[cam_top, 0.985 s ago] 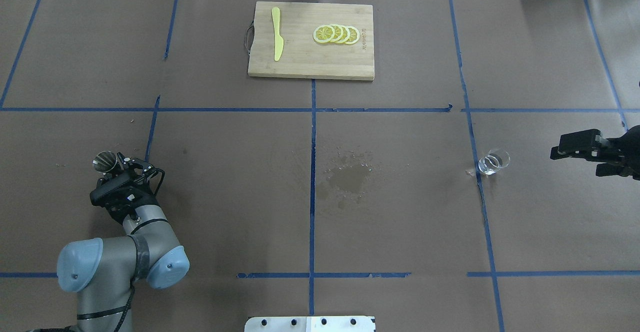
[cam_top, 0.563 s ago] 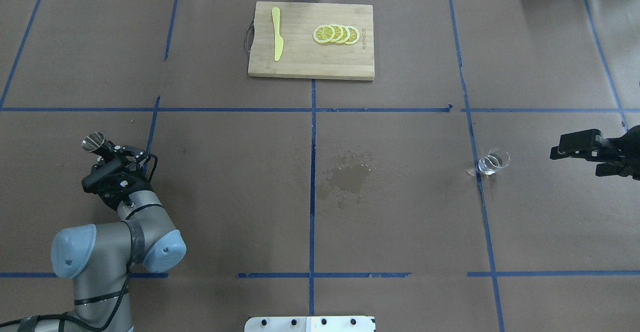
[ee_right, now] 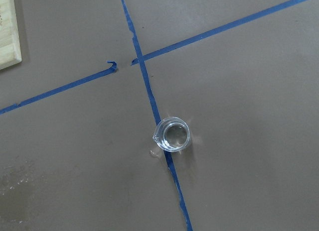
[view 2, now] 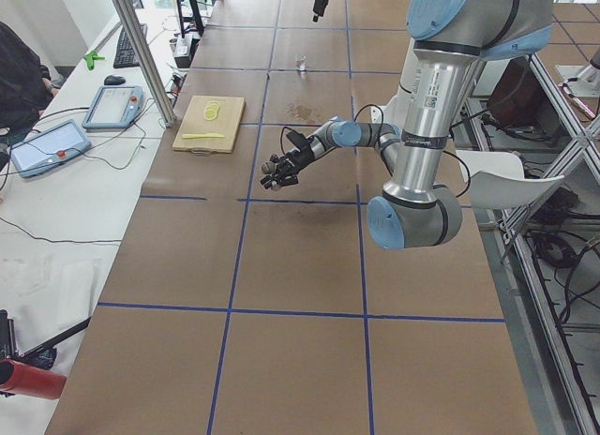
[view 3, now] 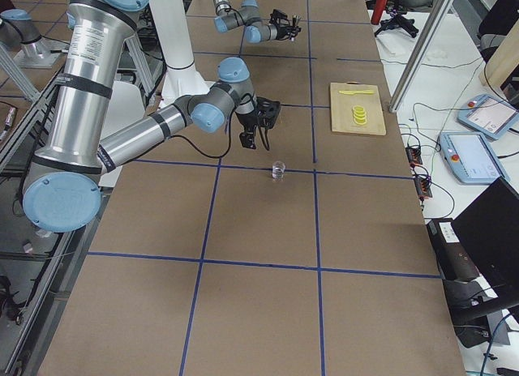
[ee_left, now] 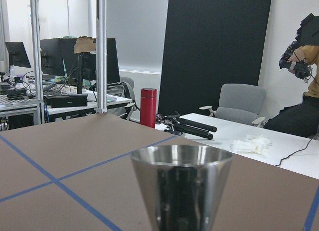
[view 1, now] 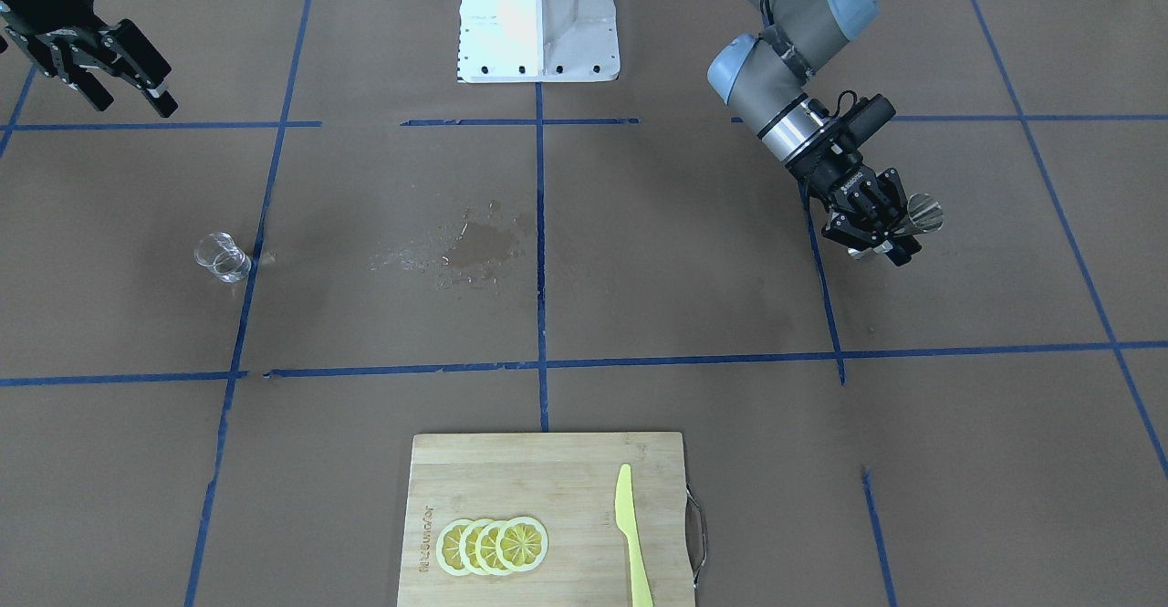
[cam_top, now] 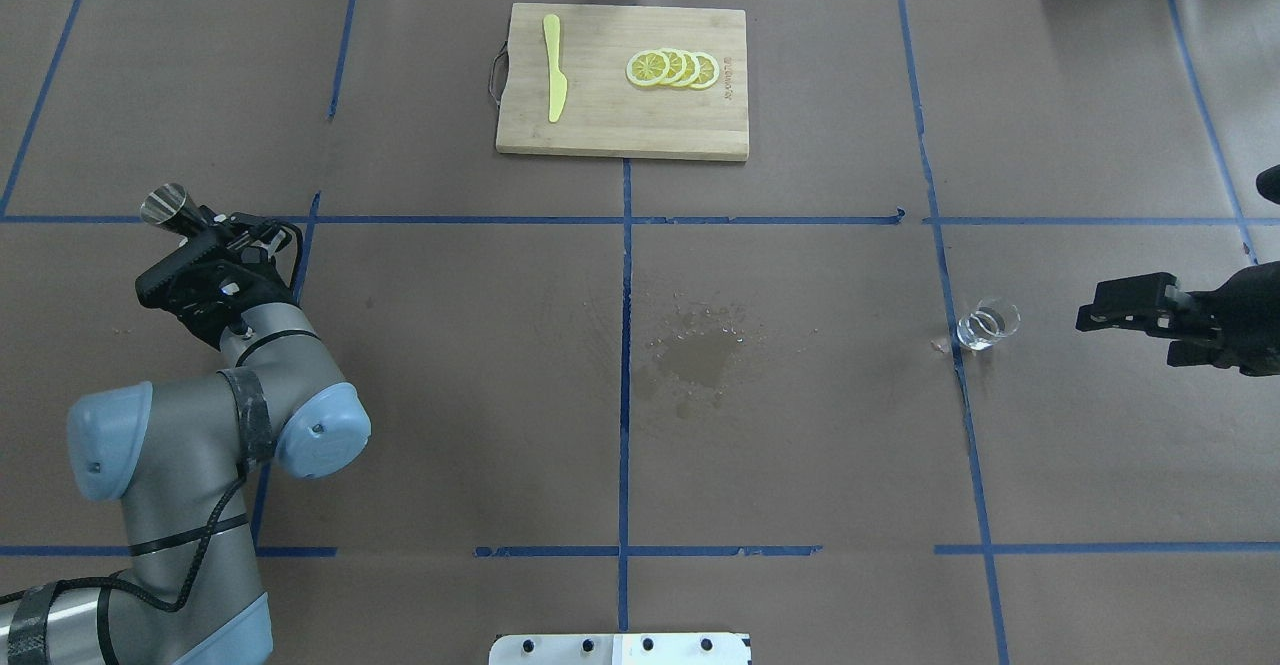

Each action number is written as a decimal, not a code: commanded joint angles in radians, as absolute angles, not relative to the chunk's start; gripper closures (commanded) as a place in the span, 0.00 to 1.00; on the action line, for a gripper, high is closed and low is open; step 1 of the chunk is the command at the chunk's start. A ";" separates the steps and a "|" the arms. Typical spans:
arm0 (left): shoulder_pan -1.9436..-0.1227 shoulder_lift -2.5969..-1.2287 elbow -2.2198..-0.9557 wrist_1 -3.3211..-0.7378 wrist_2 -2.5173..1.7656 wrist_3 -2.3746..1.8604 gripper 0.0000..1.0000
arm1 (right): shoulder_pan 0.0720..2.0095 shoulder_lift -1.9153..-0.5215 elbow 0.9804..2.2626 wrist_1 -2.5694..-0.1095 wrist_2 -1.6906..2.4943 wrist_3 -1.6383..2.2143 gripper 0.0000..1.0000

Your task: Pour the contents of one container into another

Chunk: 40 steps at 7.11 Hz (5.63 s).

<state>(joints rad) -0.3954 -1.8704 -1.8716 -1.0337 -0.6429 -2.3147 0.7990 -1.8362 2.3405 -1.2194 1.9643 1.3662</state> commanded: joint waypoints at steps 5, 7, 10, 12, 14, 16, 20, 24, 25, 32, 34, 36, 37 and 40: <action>-0.390 -1.989 -2.075 -1.116 -0.641 -1.929 1.00 | 0.519 -1.861 2.352 -1.215 1.496 1.397 0.00; -0.390 -2.002 -2.080 -1.312 -0.643 -1.739 1.00 | 0.517 -1.861 2.352 -1.203 1.496 1.400 0.00; -0.390 -1.991 -2.049 -1.632 -0.646 -1.322 1.00 | 0.517 -1.862 2.350 -1.192 1.477 1.402 0.00; -0.385 -1.983 -1.960 -2.027 -0.655 -1.033 1.00 | 0.509 -1.874 2.349 -1.192 1.427 1.402 0.00; -0.383 -1.983 -1.918 -2.166 -0.734 -1.022 1.00 | 0.479 -1.890 2.349 -1.192 1.368 1.404 0.00; -0.380 -1.988 -1.910 -2.175 -0.776 -0.979 1.00 | 0.448 -1.901 2.345 -1.192 1.298 1.405 0.00; -0.380 -1.993 -1.933 -2.178 -0.778 -0.943 1.00 | 0.201 -1.913 2.229 -1.192 0.866 1.673 0.02; -0.380 -1.988 -1.924 -2.178 -0.778 -0.943 1.00 | 0.143 -1.795 2.041 -1.186 0.617 1.683 0.00; -0.380 -1.988 -1.924 -2.180 -0.778 -0.943 1.00 | 0.141 -1.772 2.007 -1.187 0.589 1.675 0.00; -0.377 -1.987 -1.917 -2.180 -0.778 -0.950 1.00 | 0.127 -1.677 1.787 -1.152 0.506 1.677 0.00; -0.377 -1.985 -1.917 -2.180 -0.778 -0.951 1.00 | 0.138 -1.675 1.657 -0.886 0.502 1.555 0.00; -0.376 -1.983 -1.916 -2.178 -0.776 -0.953 1.00 | 0.140 -1.674 1.608 -0.705 0.500 1.419 0.00; -0.376 -1.982 -1.910 -2.178 -0.776 -0.953 1.00 | 0.140 -1.674 1.602 -0.703 0.492 1.414 0.00; -0.371 -1.982 -1.907 -2.180 -0.776 -0.956 1.00 | 0.143 -1.654 1.601 -0.703 0.489 1.410 0.00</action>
